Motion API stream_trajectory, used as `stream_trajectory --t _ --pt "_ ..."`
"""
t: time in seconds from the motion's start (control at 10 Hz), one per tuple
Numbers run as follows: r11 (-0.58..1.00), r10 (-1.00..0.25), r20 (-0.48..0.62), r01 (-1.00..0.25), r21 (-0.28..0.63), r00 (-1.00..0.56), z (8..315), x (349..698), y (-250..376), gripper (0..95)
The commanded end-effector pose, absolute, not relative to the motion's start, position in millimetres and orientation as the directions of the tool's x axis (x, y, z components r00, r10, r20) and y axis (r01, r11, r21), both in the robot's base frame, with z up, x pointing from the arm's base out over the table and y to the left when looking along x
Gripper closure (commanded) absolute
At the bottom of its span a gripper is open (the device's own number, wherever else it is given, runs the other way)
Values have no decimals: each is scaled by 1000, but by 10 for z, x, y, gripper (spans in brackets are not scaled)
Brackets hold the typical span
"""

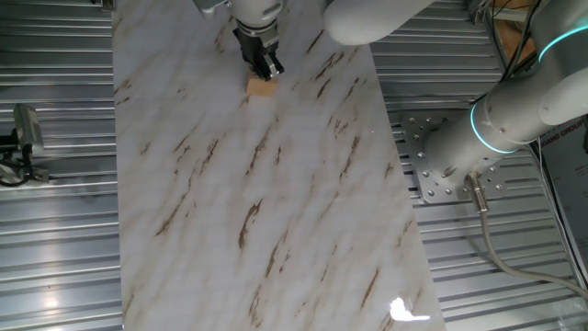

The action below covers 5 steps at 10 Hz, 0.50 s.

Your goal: Pick up the small block on the left and move it to the right

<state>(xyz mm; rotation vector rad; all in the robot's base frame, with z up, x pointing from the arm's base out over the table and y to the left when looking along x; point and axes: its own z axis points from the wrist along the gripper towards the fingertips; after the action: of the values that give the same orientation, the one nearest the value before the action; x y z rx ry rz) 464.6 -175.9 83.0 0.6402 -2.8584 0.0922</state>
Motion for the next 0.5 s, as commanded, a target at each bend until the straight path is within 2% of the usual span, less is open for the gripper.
stream_trajectory --t 0.1,0.3,0.5 --pt "905 -413 211 -426 -18 -886 818 4629 -1767 570" --pt "903 -419 202 -430 -12 -885 791 4609 -1785 190" --pt "898 -428 201 -439 -13 -881 781 4590 -1803 190"
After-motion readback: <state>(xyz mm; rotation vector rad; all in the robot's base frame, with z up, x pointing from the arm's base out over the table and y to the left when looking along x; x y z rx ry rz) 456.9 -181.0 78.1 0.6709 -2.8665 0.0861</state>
